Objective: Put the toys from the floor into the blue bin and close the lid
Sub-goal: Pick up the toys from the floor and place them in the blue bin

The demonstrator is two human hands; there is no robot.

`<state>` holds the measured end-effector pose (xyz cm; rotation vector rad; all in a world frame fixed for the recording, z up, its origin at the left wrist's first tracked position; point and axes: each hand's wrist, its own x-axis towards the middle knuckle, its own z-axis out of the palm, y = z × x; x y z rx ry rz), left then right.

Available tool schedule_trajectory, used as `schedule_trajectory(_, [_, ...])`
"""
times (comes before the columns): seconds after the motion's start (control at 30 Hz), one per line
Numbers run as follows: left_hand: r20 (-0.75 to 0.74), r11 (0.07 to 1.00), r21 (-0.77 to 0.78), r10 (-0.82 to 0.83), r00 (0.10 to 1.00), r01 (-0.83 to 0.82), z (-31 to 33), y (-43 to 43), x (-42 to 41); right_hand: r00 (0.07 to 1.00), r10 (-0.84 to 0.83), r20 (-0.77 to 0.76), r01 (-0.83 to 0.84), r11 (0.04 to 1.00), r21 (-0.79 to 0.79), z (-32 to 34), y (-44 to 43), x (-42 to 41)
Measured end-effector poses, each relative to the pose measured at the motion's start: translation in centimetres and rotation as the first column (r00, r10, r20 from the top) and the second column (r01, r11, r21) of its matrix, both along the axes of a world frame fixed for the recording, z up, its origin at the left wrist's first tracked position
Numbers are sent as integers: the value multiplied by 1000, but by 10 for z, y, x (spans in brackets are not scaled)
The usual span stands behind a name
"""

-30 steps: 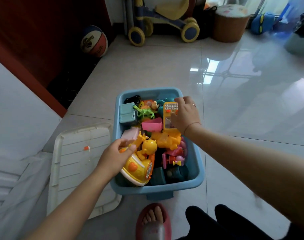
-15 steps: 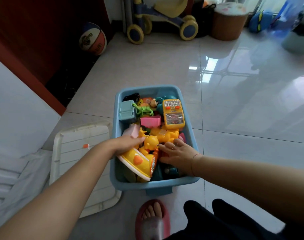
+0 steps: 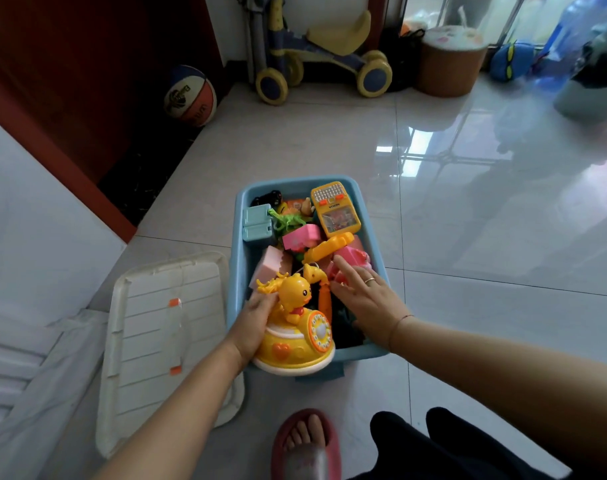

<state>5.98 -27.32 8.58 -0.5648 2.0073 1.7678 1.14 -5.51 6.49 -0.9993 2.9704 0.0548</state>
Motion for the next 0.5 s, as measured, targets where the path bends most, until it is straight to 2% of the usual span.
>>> schedule_trajectory(0.1, [-154, 975, -188, 90, 984, -119, -3, 7, -4, 976, 0, 216, 6, 1000, -27, 2, 4, -3])
schedule_trajectory(0.17, [-201, 931, -302, 151, 968, -208, -2, 8, -10, 942, -56, 331, 121, 977, -178, 2, -2, 0])
schedule_trajectory(0.27, [-166, 876, -393, 231, 959, -279, -3, 5, -25, 929, -241, 281, 351, 813, -465, 9, -23, 4])
schedule_trajectory(0.33, [-137, 849, -492, 142, 980, -192, -5, -1, -39, 897, -297, 326, 437, 700, -565, 18, -38, 1])
schedule_trajectory(0.37, [-119, 825, -555, 48, 992, -106, -5, -2, -46, 875, -255, 411, 466, 674, -574, 22, -44, 1])
schedule_trajectory(0.43, [-62, 808, -589, -70, 996, 20, -4, -5, -59, 822, -122, 556, 462, 714, -527, 25, -54, 4])
schedule_trajectory(0.47, [-40, 835, -548, -81, 996, 46, -1, -7, -63, 825, -103, 555, 419, 770, -480, 25, -57, 6])
schedule_trajectory(0.5, [-36, 899, -438, -48, 998, 27, 3, -8, -64, 842, -115, 527, 373, 830, -415, 23, -60, 10])
